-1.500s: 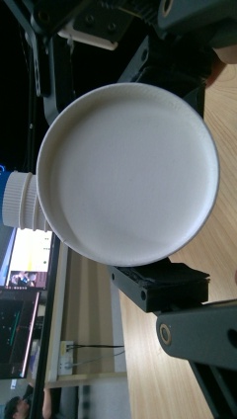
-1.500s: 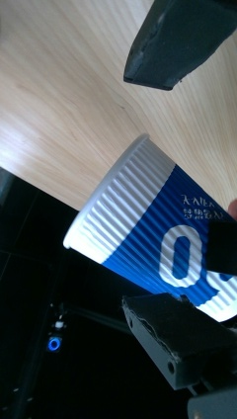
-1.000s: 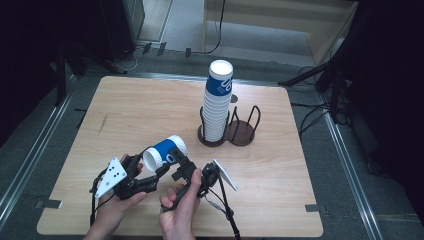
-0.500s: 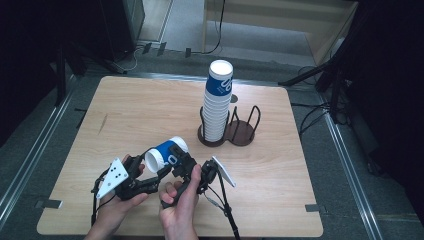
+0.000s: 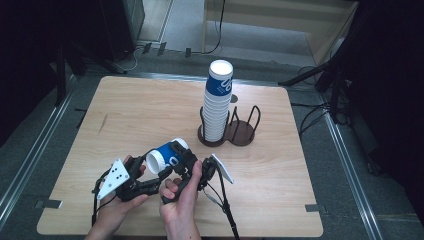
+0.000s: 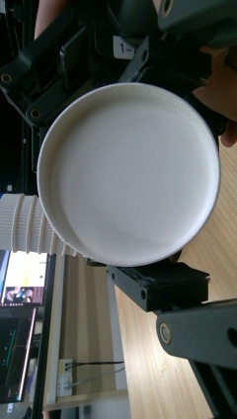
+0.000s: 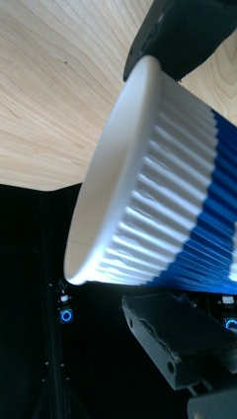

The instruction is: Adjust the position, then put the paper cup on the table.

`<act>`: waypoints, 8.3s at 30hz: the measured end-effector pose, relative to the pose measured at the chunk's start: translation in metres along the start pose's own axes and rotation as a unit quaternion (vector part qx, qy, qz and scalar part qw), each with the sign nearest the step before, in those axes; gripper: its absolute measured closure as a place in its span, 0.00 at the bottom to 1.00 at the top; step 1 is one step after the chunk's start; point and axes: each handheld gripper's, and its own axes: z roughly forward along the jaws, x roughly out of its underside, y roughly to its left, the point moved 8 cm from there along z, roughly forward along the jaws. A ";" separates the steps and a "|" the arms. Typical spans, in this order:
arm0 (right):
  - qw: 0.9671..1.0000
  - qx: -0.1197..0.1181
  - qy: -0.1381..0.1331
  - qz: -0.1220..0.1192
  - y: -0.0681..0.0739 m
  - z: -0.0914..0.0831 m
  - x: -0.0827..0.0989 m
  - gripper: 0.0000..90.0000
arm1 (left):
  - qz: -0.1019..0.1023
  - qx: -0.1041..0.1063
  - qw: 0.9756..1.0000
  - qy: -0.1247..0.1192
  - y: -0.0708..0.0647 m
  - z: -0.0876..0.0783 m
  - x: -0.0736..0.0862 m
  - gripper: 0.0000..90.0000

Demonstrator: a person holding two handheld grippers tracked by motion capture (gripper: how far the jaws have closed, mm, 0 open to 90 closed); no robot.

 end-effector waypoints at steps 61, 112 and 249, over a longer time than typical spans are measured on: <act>0.932 0.001 -0.177 -0.317 0.025 -0.065 -0.086 0.17 | -0.095 -0.096 0.990 0.047 0.078 -0.050 -0.003 0.00; 0.680 0.169 -0.256 -0.666 0.006 -0.120 -0.170 0.17 | -0.096 -0.201 0.970 0.095 0.140 -0.087 0.027 0.00; 0.692 0.345 -0.185 -0.607 -0.093 -0.265 -0.254 0.00 | -0.092 -0.238 0.952 0.168 0.161 -0.116 0.050 0.01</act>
